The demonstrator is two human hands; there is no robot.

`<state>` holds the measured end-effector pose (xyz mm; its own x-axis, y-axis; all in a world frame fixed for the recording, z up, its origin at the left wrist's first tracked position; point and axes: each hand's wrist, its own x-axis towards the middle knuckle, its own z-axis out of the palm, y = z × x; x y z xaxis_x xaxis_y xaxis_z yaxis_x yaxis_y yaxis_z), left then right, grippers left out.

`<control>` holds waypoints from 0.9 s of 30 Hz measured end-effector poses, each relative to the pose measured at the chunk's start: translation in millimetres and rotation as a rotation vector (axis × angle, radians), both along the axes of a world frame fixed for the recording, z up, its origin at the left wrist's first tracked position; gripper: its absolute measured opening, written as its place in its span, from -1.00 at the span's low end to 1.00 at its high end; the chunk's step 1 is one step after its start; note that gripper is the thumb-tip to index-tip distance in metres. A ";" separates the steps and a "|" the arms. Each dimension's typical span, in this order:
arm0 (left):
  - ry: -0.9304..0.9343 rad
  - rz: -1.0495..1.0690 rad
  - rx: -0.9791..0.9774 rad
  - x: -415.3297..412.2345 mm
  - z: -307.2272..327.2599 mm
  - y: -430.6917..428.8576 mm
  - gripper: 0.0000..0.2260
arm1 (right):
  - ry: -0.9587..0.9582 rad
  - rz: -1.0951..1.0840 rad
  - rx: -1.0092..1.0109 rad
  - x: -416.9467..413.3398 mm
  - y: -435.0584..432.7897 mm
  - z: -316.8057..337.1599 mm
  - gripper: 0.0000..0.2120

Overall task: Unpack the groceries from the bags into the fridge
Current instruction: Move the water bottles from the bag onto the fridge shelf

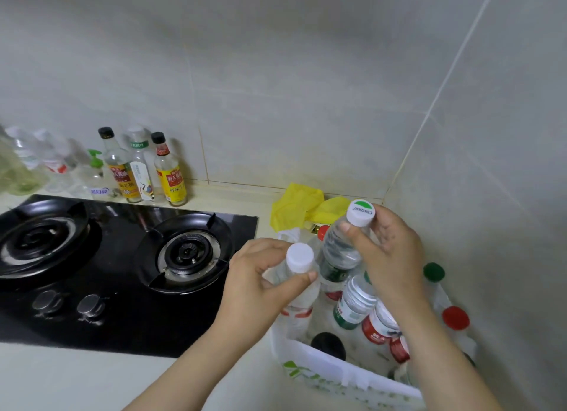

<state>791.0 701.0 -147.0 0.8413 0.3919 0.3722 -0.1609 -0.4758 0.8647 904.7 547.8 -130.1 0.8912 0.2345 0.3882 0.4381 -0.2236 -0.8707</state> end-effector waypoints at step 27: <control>-0.492 0.206 -0.315 -76.8 210.2 62.8 -0.78 | -0.333 0.425 0.466 -33.9 122.8 189.6 -0.76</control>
<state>714.2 763.8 63.2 0.4962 0.6822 0.5371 -0.5081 -0.2734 0.8167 870.8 670.7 59.5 0.5758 0.2784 0.7687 0.6643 0.3888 -0.6384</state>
